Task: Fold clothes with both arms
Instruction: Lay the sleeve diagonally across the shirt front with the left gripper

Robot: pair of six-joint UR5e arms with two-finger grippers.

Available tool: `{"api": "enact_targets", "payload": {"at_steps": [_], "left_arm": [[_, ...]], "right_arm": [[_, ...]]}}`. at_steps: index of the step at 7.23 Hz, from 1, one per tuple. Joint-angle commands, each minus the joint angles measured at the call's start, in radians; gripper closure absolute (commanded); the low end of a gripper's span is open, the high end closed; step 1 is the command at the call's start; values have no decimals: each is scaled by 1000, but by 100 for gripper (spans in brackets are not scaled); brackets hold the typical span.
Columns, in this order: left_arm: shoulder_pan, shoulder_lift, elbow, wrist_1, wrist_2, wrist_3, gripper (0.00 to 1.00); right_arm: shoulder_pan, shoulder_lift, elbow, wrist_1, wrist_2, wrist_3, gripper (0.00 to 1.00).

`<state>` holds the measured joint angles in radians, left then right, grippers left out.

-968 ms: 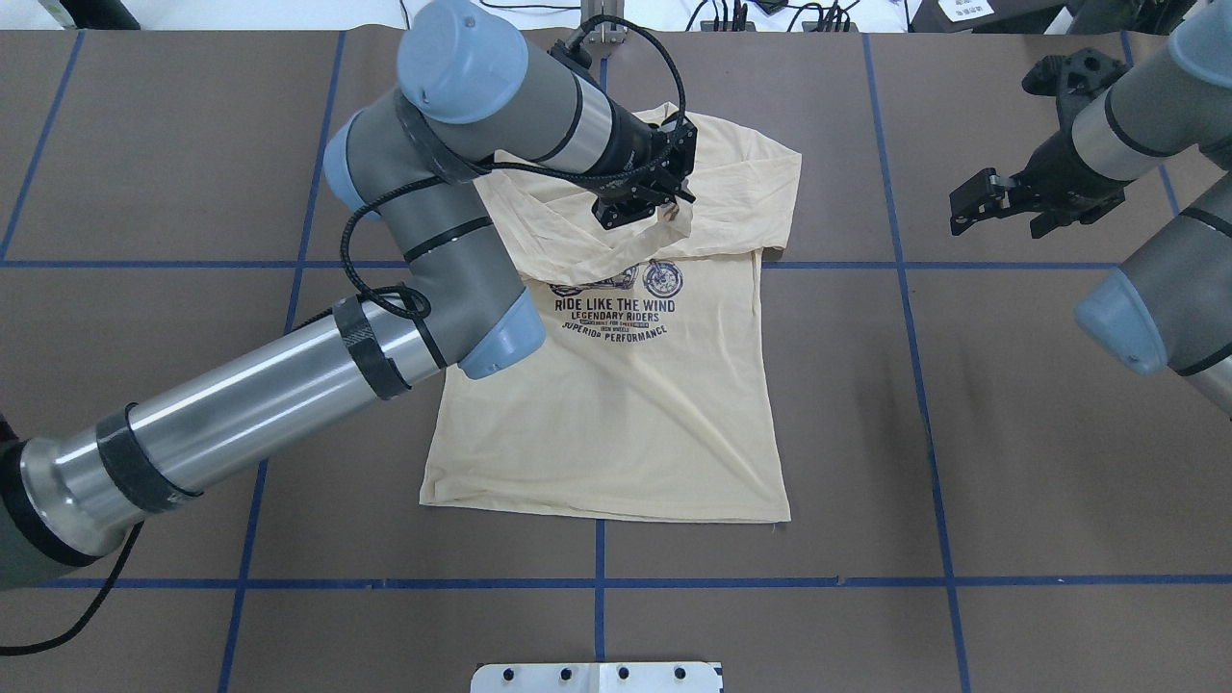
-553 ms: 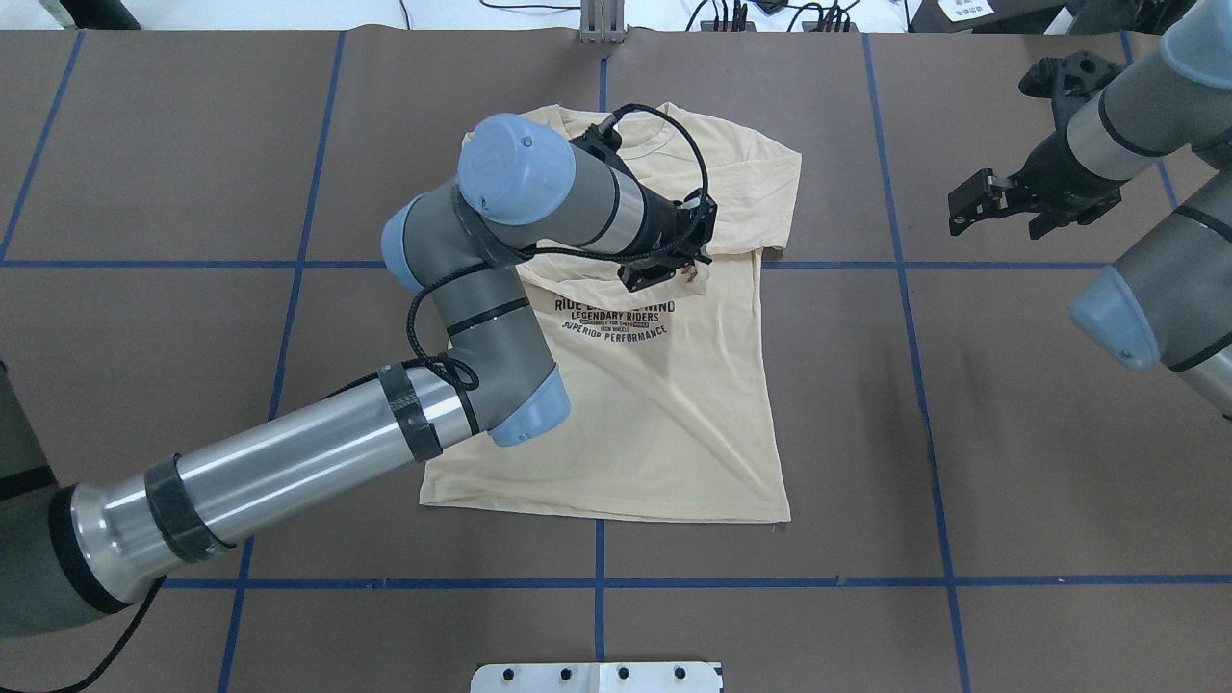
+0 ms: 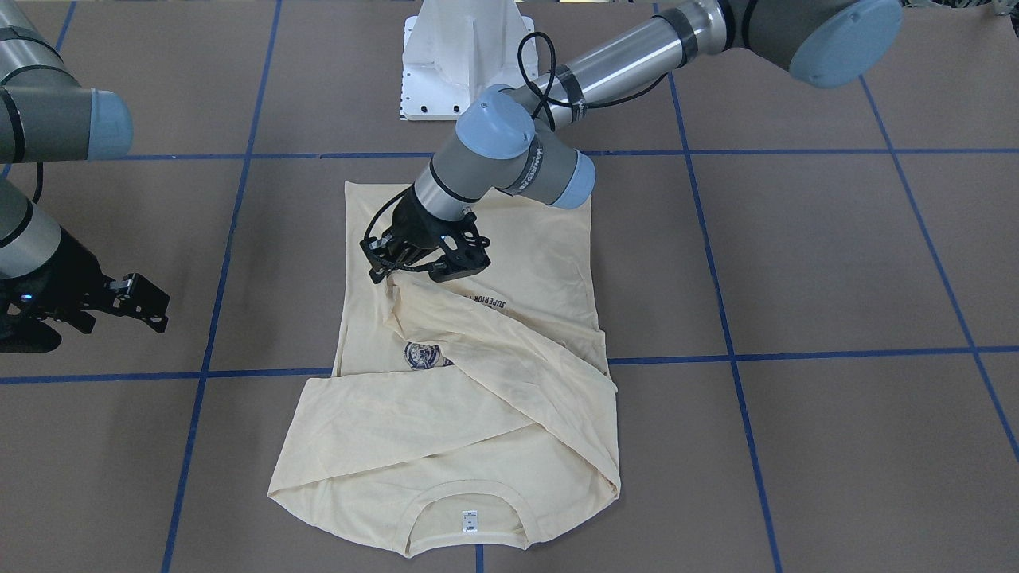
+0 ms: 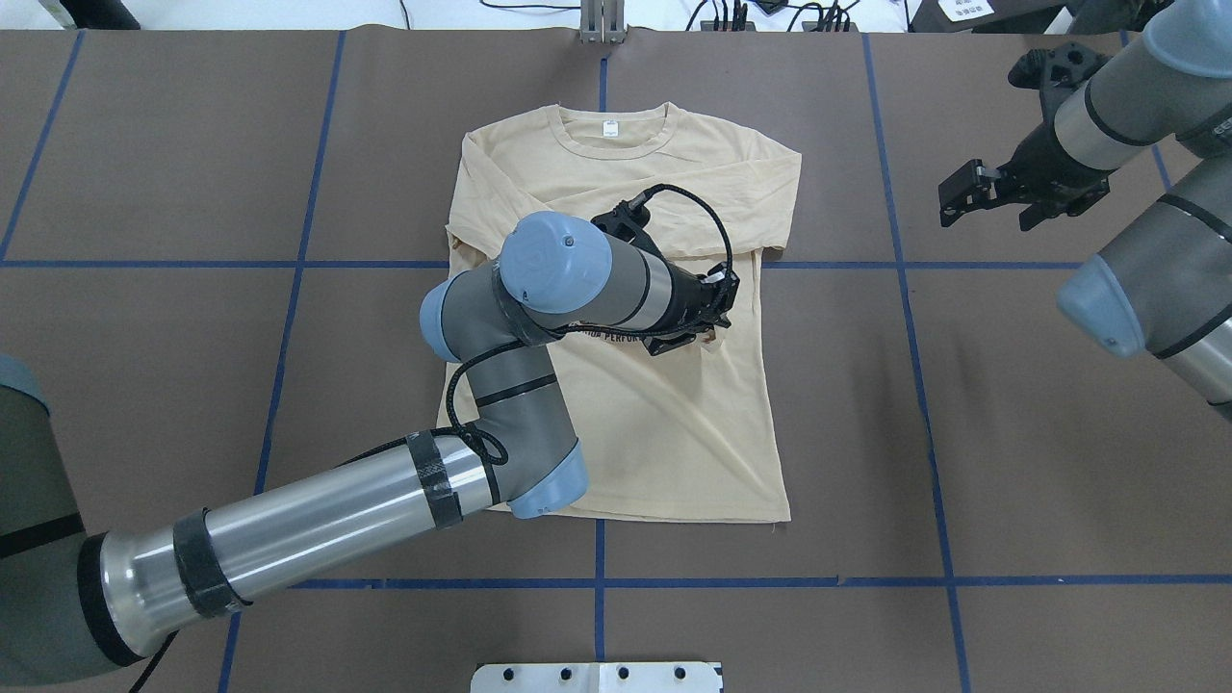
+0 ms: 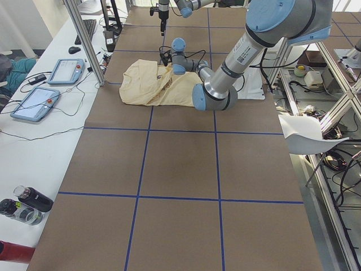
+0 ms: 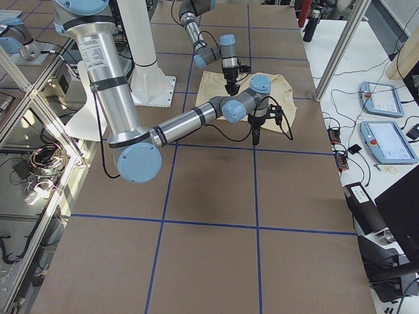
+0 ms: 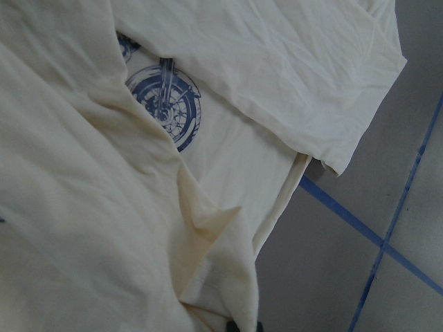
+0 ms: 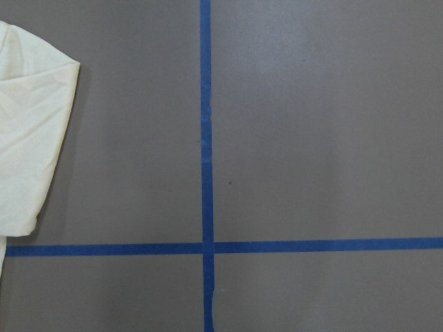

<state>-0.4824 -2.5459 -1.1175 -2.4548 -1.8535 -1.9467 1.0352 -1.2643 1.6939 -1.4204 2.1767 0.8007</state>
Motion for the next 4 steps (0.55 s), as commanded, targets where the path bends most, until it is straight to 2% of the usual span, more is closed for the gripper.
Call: {"api": "enact_targets", "payload": {"at_steps": [1,2,4], "left_arm": [[8,3,-2,-1,-1,32,43],[8,13,-17,5,-3,88,1],[-1,186,-260,14,-15,95,1]], "right_arm": [[0,0,-3,0,0,2,0],[-1,2,-3,0,0,5,0],[-1,3,1,2,30,14,0]]}}
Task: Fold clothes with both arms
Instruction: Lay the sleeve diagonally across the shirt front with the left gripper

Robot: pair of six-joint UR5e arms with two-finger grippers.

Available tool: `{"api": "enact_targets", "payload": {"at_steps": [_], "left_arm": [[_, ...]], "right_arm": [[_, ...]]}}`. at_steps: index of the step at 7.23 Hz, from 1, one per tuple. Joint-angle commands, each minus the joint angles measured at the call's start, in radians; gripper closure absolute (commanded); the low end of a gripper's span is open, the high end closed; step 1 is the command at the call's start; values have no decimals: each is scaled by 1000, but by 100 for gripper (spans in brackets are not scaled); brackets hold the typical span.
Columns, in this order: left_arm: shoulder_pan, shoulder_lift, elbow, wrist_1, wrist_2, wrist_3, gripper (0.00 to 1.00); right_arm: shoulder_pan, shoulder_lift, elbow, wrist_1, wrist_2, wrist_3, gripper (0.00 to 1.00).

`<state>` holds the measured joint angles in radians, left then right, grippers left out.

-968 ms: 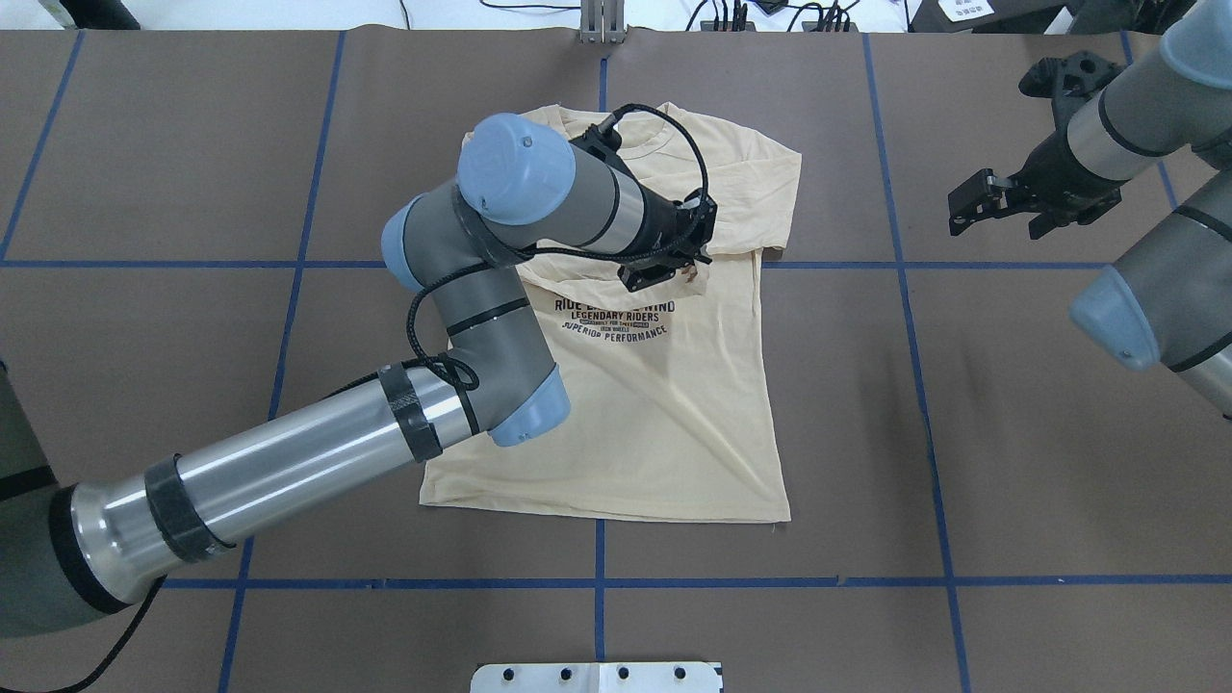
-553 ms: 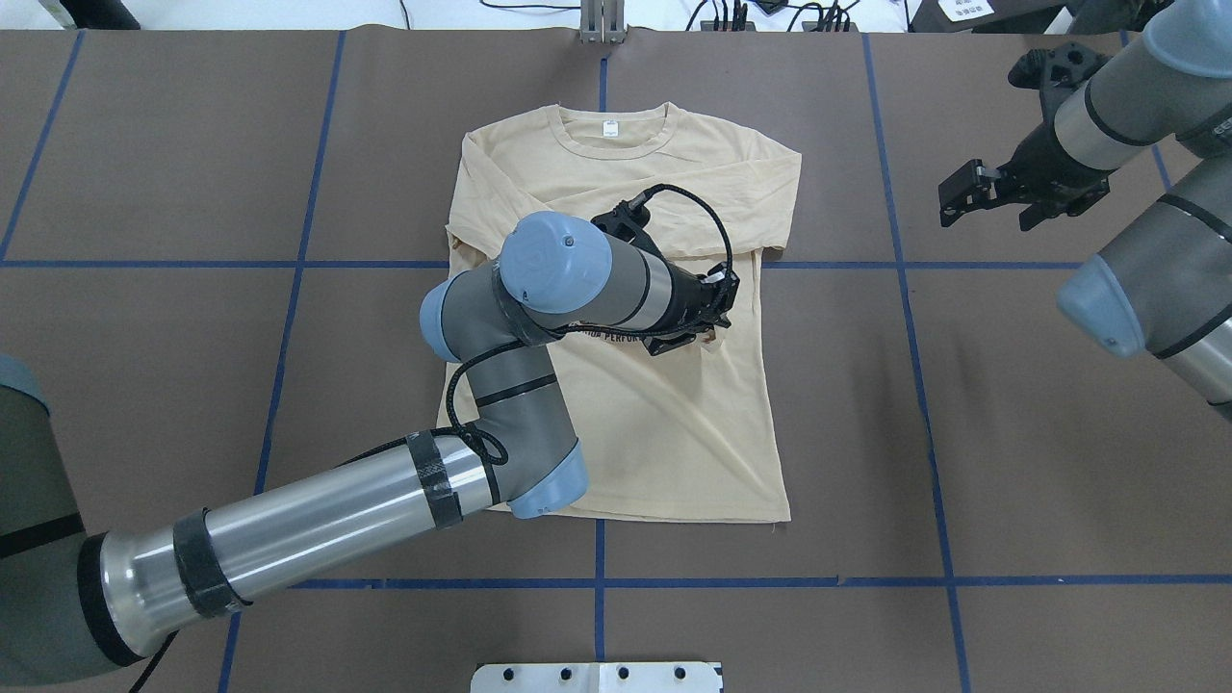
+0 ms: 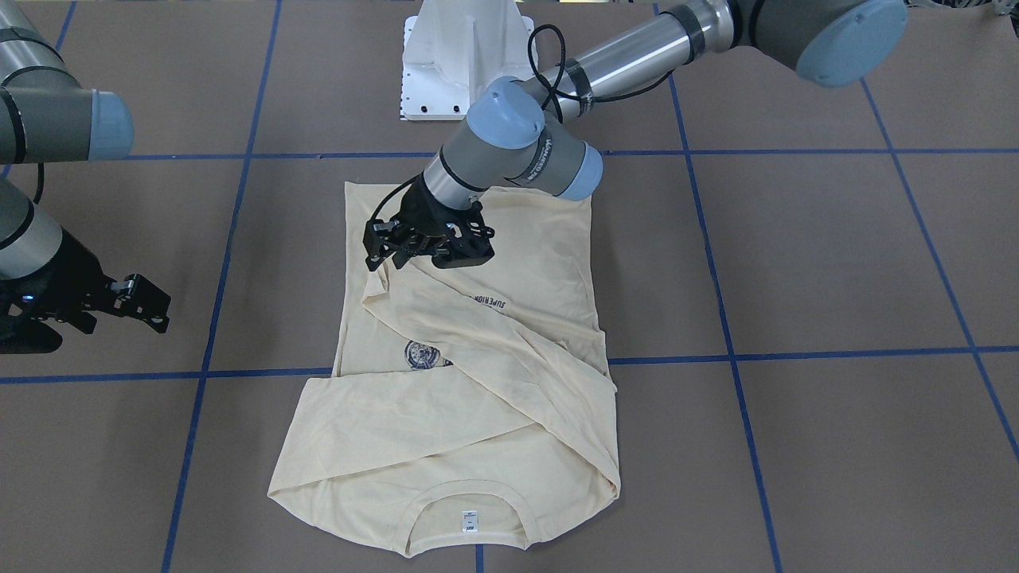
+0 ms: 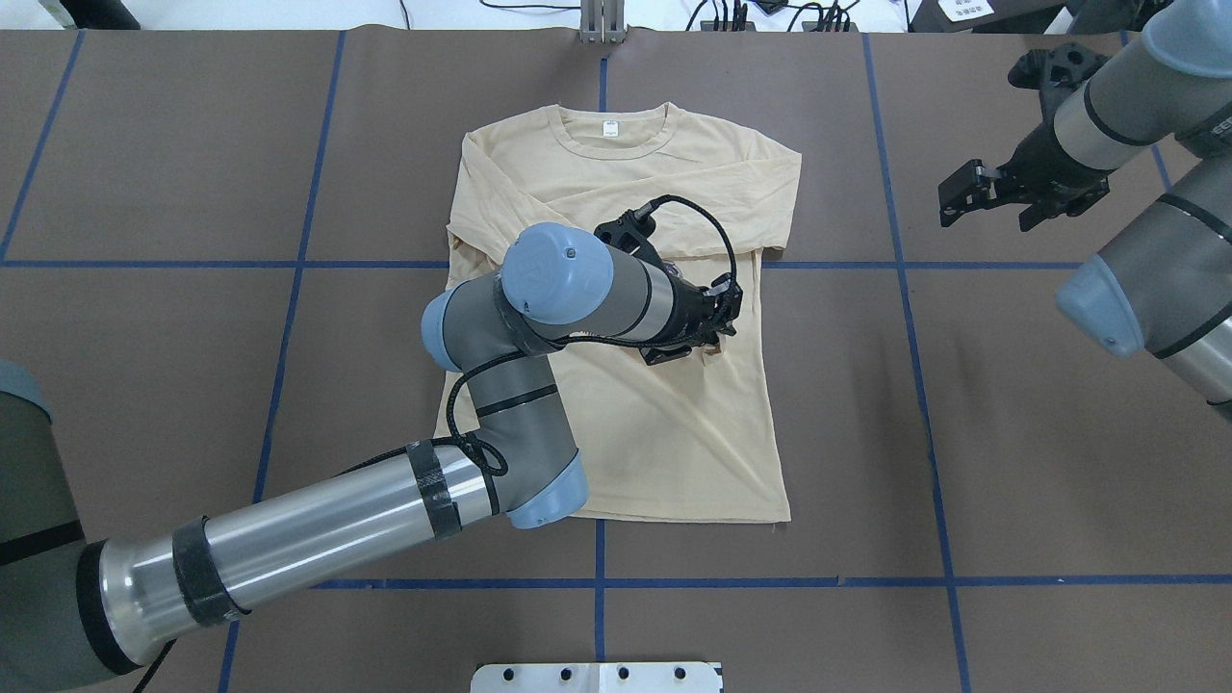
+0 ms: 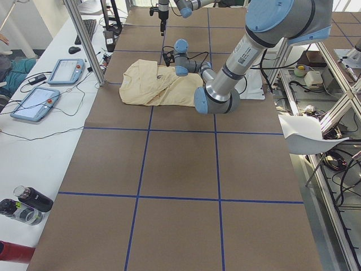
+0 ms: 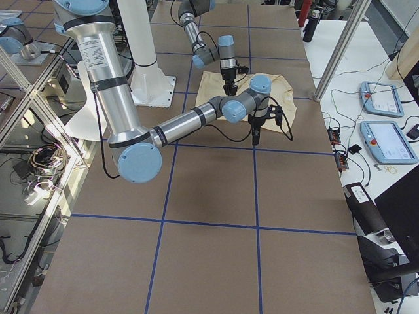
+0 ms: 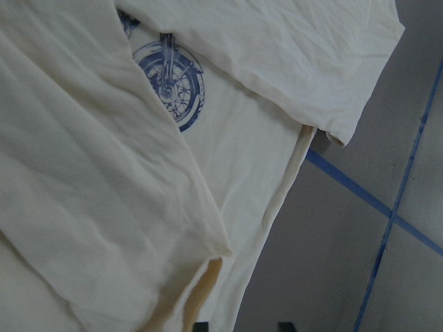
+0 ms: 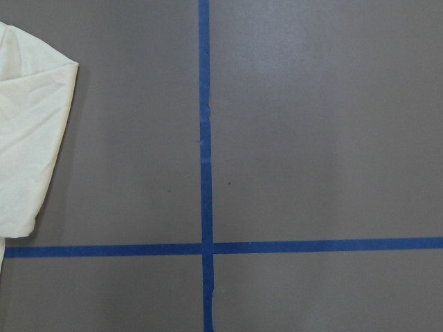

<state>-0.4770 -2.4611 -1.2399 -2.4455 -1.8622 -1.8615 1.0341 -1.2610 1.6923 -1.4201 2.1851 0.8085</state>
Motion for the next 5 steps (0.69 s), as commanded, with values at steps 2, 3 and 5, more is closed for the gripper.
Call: {"api": "enact_targets", "payload": {"at_steps": [2,3,5], "left_arm": [[-98,155,-270,119,-115,16,1],[-103,225,-368,161,-118,75,1],[-110,393,-533,158,-112,162,1]], "right_arm": [[-18,0,20,17,45,46,0],[-60,-1,56,18,45,88,0],[-184,-29,103,228,27,389,0]]}}
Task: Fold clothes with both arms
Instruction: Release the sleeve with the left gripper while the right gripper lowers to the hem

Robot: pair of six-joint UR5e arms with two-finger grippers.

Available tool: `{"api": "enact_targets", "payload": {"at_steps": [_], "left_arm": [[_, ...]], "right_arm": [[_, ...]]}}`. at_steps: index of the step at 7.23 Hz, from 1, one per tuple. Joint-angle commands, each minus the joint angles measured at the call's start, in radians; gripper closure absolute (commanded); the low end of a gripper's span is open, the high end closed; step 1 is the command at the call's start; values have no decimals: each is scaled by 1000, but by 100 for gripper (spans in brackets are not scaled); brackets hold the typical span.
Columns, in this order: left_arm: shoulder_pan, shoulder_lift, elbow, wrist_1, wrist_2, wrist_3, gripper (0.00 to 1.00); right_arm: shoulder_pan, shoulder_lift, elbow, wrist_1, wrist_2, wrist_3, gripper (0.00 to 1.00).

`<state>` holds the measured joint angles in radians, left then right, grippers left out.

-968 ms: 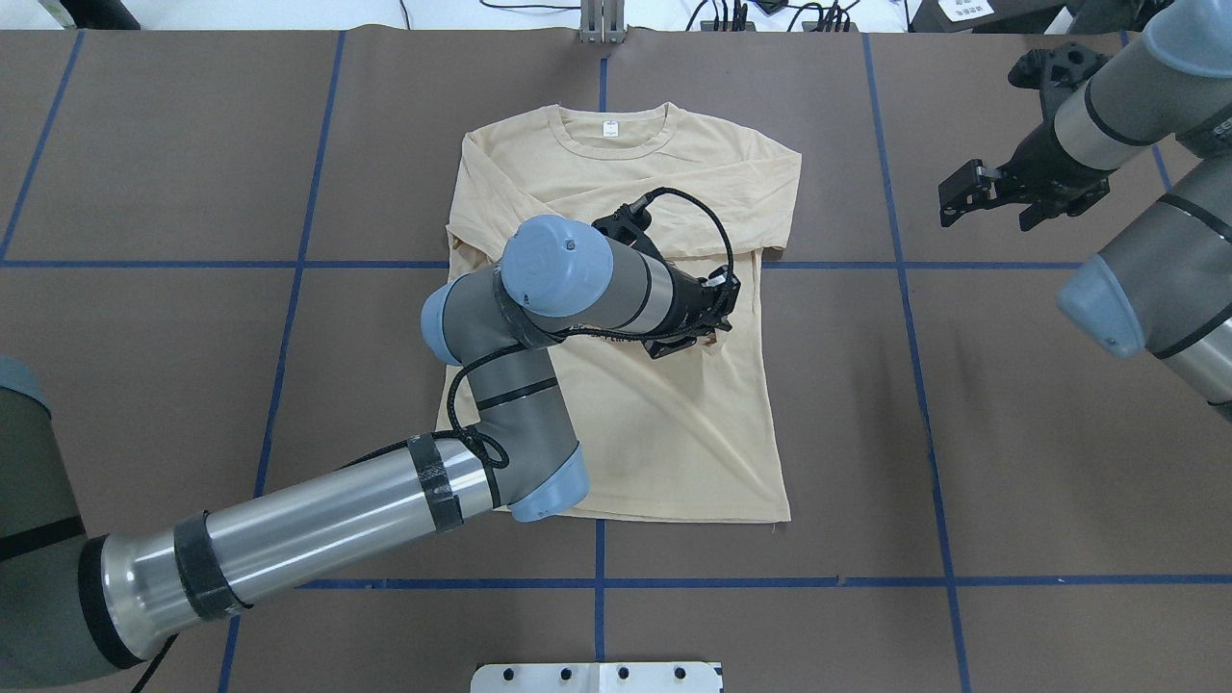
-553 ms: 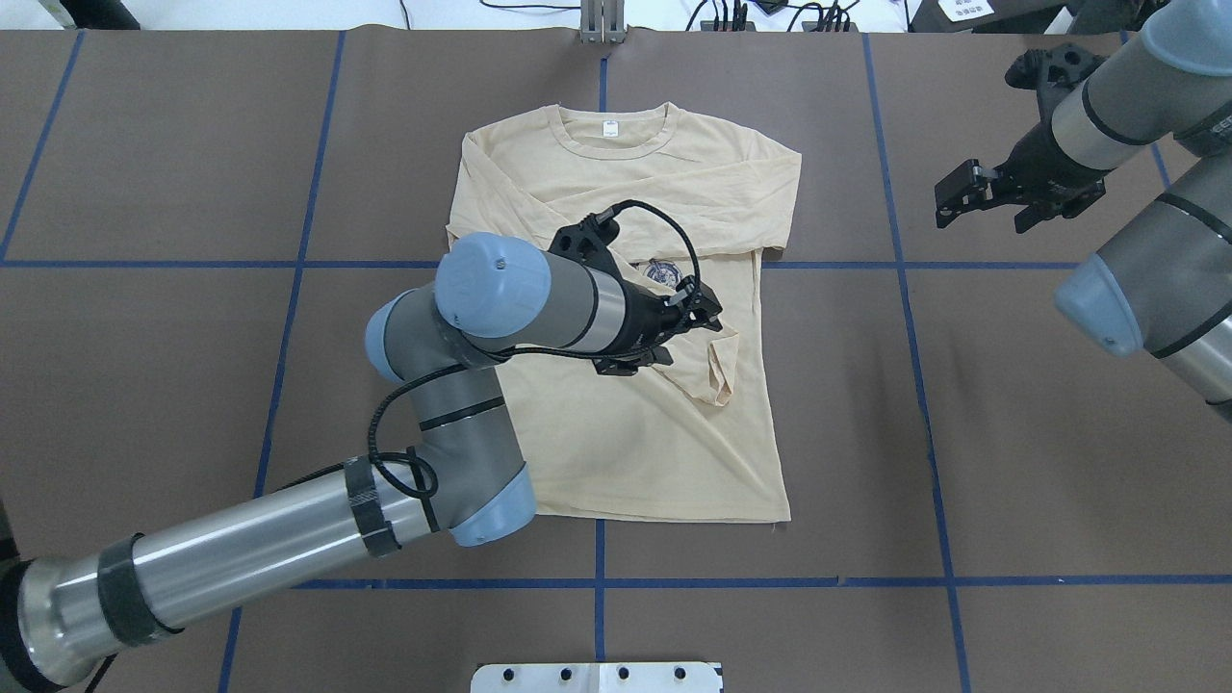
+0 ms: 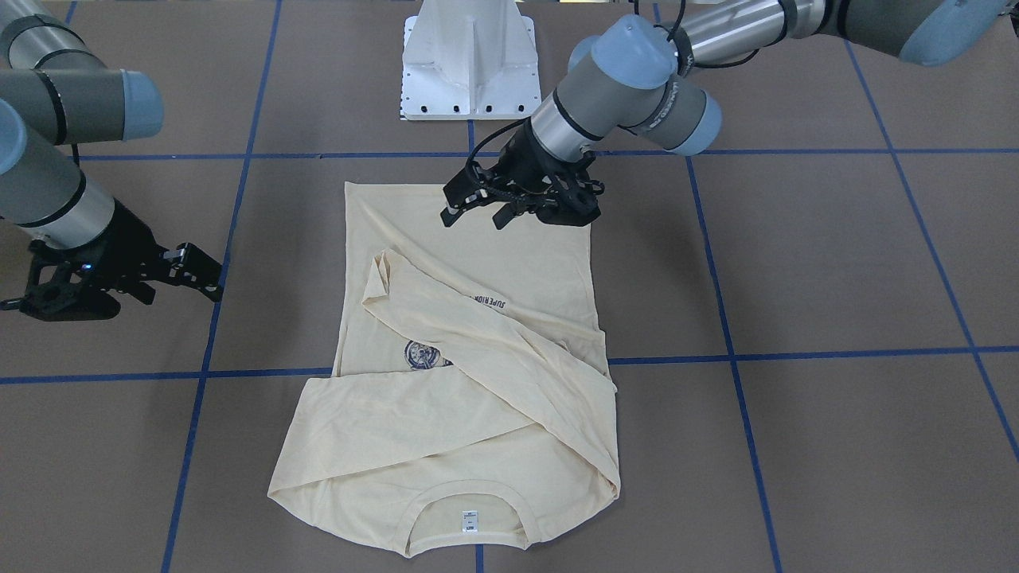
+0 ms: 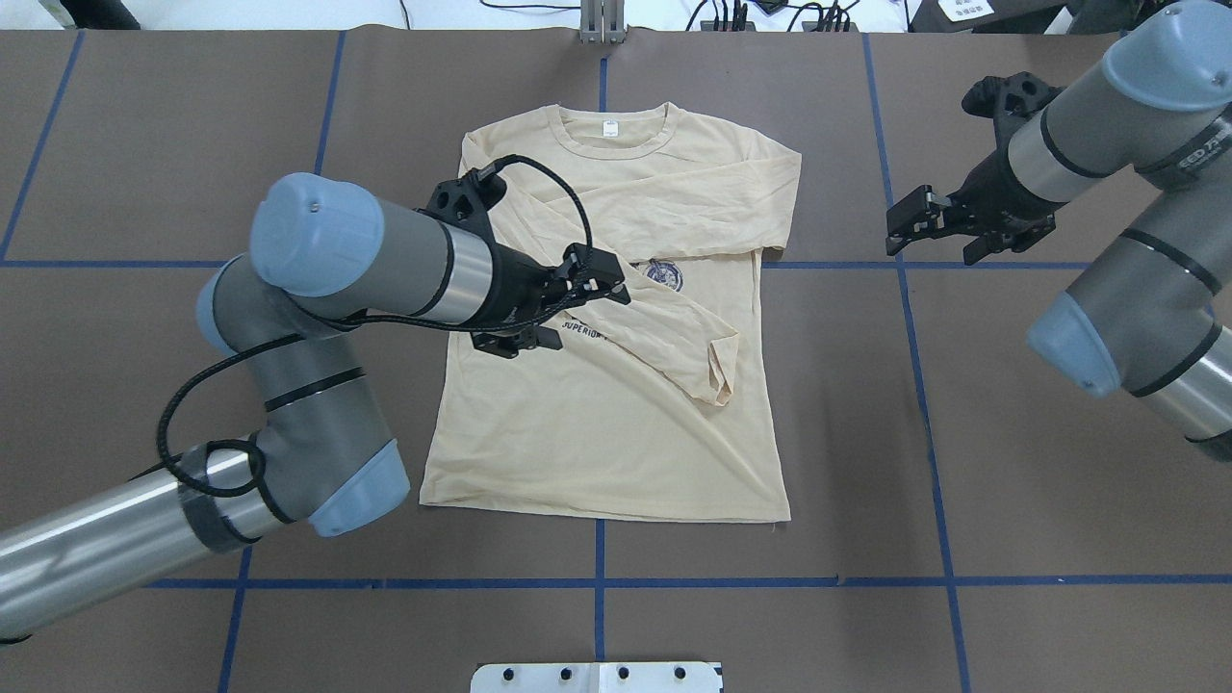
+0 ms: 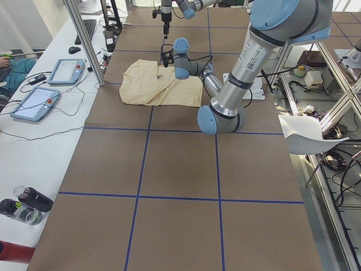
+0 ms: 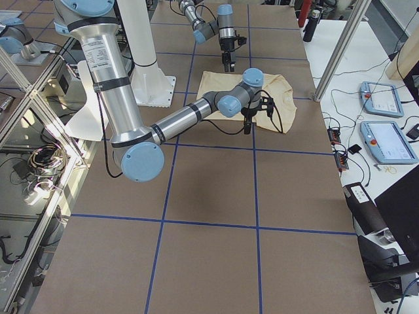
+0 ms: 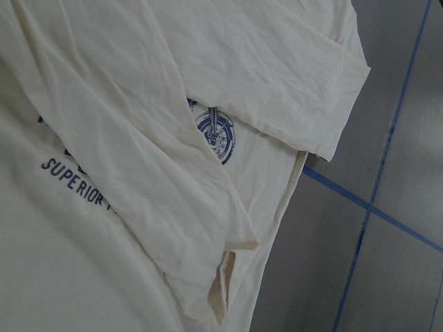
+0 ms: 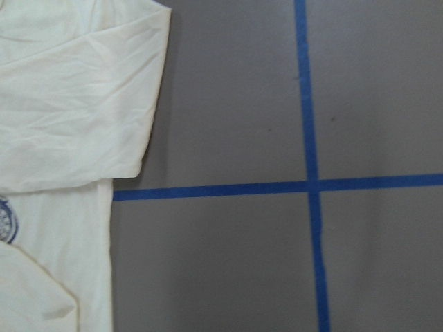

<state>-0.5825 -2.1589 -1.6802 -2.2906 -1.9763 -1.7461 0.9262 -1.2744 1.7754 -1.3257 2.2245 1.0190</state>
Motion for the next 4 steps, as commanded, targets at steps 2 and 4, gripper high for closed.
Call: {"api": "enact_targets", "payload": {"at_steps": [2,4], "left_arm": [[-5,204,-137,-114,20,62,1],[0,284,-144,-188,102,65,1]], "right_arm": [[-215,-66,19,395,-110,436,0],[-324,-68,22,402,-205,510,0]]}}
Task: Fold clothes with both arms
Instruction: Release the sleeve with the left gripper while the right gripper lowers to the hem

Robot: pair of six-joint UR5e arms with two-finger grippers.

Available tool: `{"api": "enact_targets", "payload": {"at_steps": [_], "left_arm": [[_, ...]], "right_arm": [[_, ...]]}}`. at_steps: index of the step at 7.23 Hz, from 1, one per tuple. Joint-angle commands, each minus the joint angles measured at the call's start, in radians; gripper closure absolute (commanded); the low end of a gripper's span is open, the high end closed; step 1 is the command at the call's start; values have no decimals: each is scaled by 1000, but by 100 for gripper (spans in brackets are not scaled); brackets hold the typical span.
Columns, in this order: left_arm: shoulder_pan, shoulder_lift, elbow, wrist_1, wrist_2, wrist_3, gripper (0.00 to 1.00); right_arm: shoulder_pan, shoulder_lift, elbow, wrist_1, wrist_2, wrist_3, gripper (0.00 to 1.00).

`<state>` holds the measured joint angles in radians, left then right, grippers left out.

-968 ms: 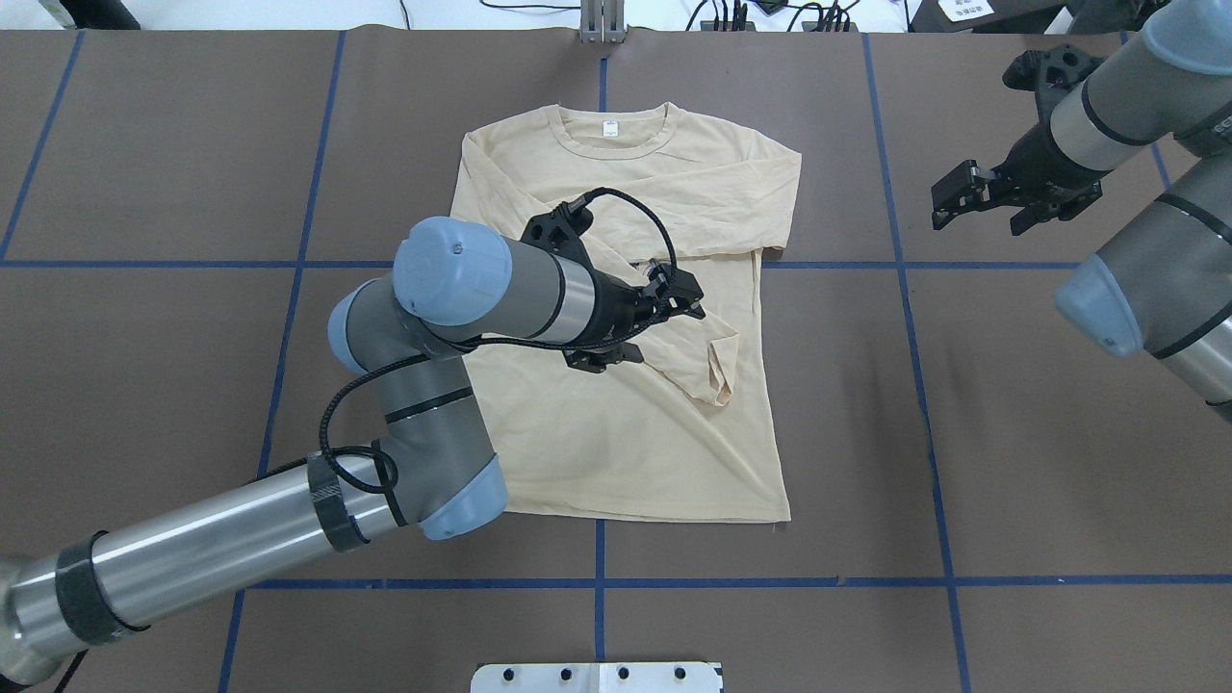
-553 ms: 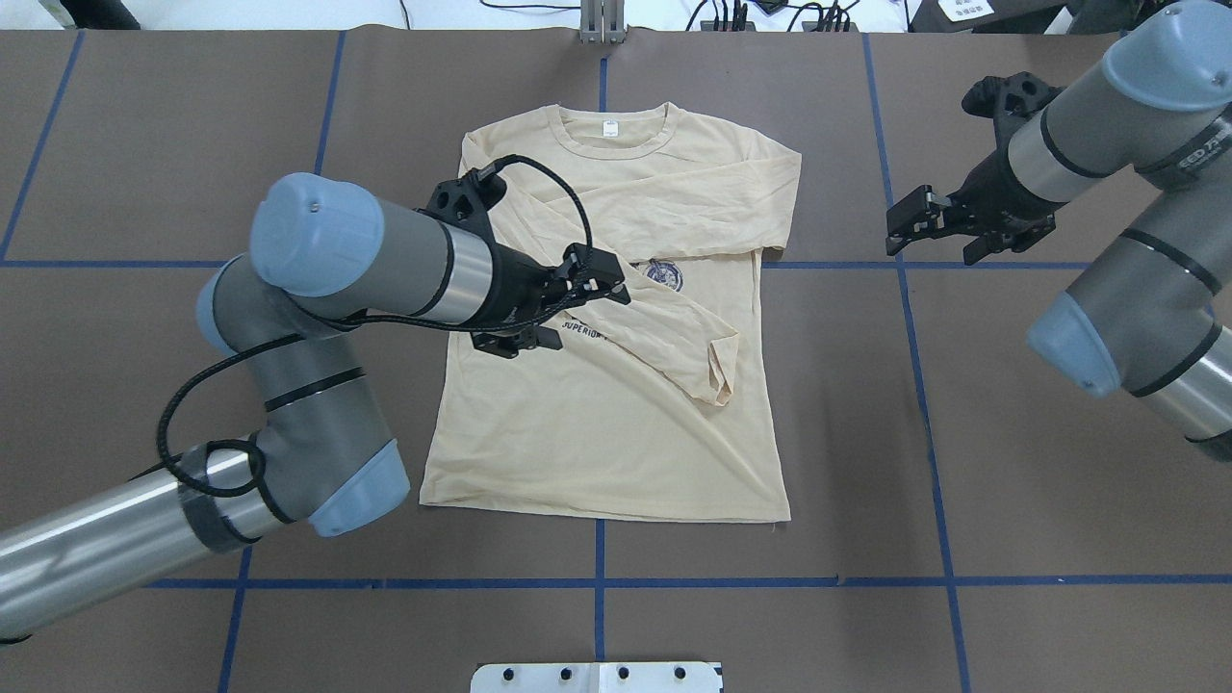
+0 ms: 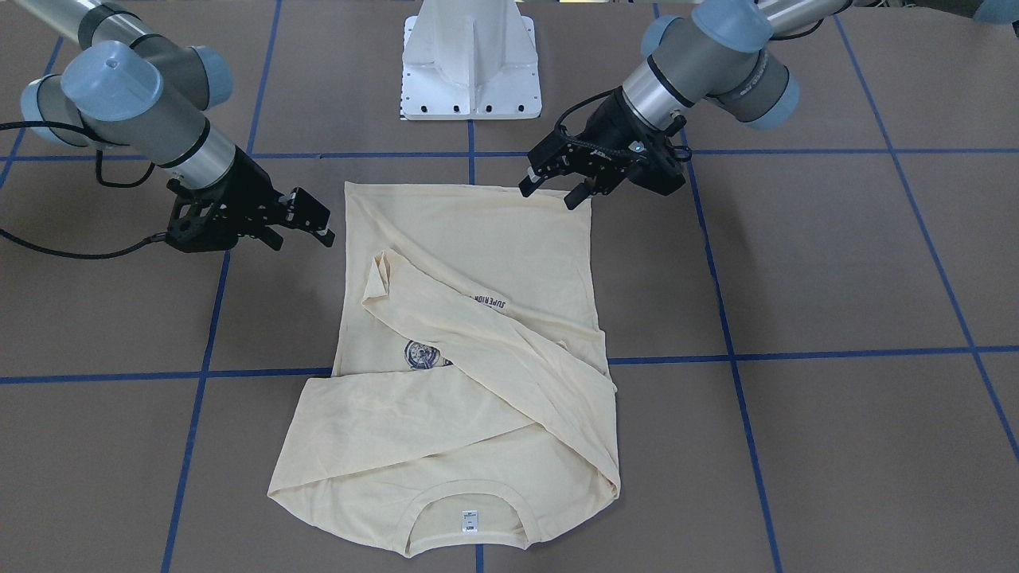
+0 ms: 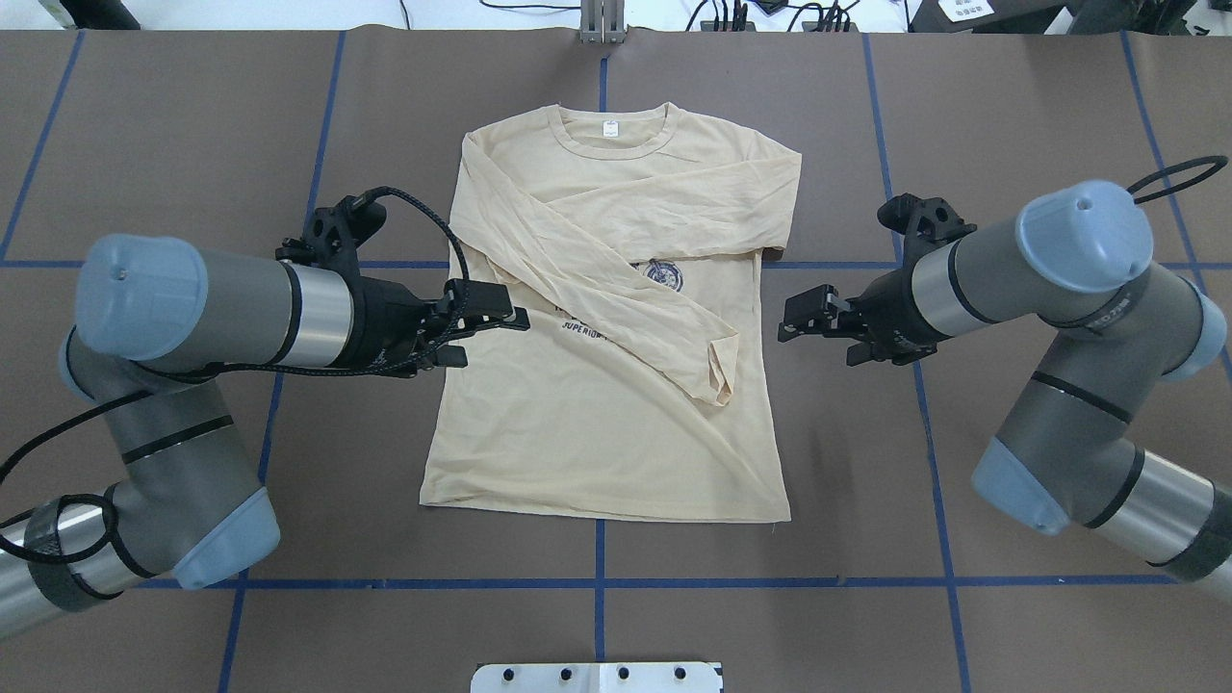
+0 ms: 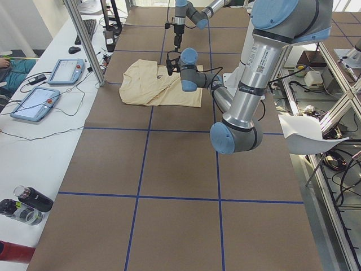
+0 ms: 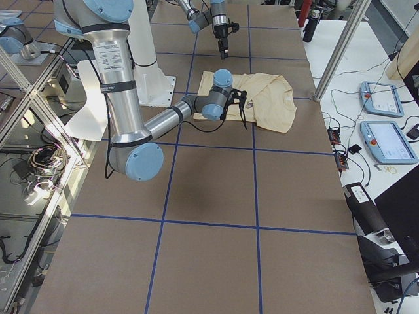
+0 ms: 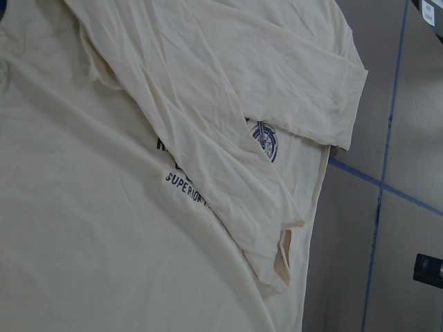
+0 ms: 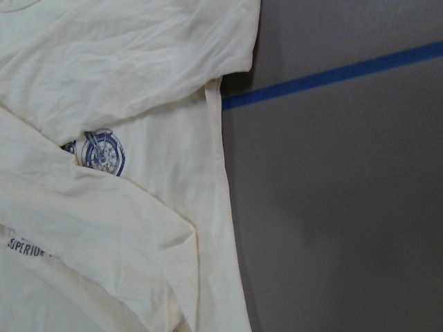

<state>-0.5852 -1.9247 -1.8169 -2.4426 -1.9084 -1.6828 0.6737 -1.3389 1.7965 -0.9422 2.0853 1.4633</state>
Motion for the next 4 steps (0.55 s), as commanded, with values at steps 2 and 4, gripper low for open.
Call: {"api": "enact_targets", "payload": {"at_steps": [2,4], "left_arm": [[66,98,-10,-36,147,-5,1],[125,105,-15,-38,210,-15,1]], "right_arm": [[-178,-8,27,17,-149,155,0],[-268,-31,32,16,-230,198,0]]}}
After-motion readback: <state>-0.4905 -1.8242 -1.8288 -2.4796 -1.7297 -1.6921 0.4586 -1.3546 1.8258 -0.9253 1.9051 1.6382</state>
